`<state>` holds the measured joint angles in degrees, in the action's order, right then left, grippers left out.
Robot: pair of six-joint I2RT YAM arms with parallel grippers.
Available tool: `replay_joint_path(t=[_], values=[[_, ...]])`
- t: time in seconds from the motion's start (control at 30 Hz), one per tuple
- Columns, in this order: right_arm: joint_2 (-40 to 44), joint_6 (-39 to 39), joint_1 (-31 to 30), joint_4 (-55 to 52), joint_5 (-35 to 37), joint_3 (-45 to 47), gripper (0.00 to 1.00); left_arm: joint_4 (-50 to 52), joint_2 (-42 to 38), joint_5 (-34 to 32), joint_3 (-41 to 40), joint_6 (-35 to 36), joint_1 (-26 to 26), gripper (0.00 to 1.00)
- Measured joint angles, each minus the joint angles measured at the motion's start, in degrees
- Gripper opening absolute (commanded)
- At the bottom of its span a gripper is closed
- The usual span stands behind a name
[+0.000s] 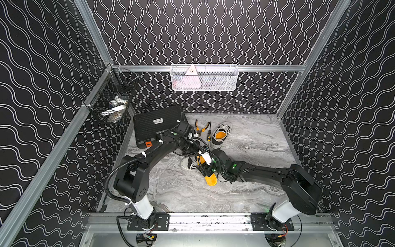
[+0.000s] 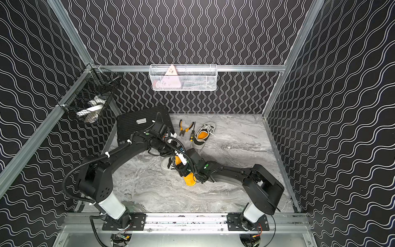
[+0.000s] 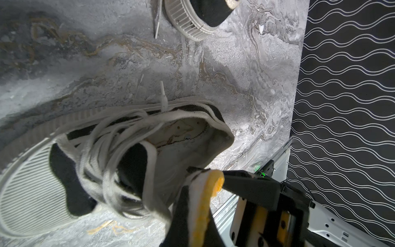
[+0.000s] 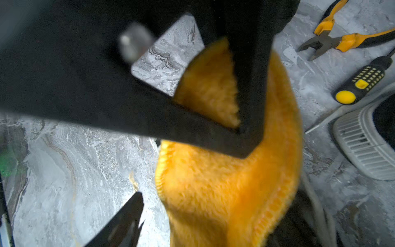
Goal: Insert the insole into the shoe
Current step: Pick up the insole from the center of the board.
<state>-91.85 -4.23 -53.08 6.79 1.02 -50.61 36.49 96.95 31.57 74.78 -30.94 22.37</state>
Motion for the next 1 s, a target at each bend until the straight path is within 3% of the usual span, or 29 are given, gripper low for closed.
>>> replay_joint_path(t=[0.13,0.33,0.53,0.63,0.73,0.87,1.0], values=[[-0.96,0.15,-0.68,1.07,2.91,-0.02,0.67,0.02,0.04,0.04,0.00,-0.90,-0.02,0.05],[-0.02,-0.68,-0.87,2.01,7.06,1.07,0.47,-0.50,0.07,0.44,-0.20,-1.90,-0.63,0.09],[2.54,-0.66,-0.57,2.05,6.58,2.29,0.45,-0.87,-0.22,0.74,-0.26,-1.25,-1.03,0.16],[3.21,-0.68,-0.33,2.08,6.10,3.02,0.47,-1.09,-0.22,1.05,-0.68,-0.59,-1.03,0.16],[3.26,-0.87,-0.04,1.97,5.49,3.13,0.44,-1.46,-0.22,1.05,-1.25,-0.57,-1.03,0.17],[3.26,-0.96,0.66,1.75,4.20,2.95,0.34,-2.27,-0.22,1.01,-1.86,-0.39,-1.03,0.31],[3.37,-1.27,2.12,1.27,2.56,2.23,0.33,-2.27,-0.48,0.28,-1.97,-0.15,-1.03,0.41]])
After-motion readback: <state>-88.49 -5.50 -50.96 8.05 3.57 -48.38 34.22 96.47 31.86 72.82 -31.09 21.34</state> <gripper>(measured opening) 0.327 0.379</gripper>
